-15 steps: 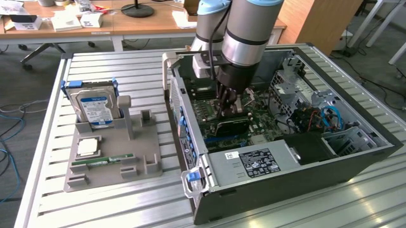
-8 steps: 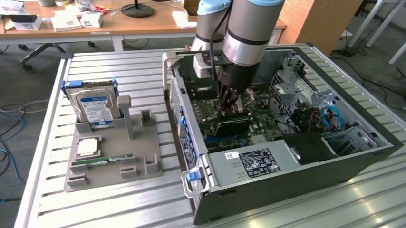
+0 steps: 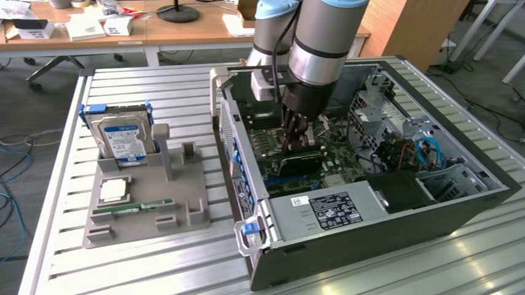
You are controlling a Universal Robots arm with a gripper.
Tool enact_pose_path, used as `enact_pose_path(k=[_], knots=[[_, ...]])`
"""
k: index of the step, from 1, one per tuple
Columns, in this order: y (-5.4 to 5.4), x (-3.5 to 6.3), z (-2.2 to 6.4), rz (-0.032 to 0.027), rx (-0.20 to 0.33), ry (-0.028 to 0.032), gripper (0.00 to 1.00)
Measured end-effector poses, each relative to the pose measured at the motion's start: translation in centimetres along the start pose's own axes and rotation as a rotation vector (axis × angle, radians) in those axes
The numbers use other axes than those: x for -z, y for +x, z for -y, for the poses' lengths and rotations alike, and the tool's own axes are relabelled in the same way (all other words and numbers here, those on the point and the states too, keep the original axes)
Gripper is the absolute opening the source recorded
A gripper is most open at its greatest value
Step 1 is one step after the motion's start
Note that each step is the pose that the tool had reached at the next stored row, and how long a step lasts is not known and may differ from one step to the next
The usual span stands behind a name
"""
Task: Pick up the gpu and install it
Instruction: 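Press down on the gpu until it lock into place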
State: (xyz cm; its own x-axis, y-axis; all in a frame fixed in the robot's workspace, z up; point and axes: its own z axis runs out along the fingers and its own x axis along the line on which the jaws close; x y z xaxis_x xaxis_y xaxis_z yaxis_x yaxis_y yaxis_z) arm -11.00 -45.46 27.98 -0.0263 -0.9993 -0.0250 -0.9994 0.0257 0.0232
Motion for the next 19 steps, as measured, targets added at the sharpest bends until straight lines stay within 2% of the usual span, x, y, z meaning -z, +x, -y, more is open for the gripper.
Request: enact_pose_path(k=[19], knots=[[-0.02,0.01,0.54,0.0,0.0,0.0,0.11]])
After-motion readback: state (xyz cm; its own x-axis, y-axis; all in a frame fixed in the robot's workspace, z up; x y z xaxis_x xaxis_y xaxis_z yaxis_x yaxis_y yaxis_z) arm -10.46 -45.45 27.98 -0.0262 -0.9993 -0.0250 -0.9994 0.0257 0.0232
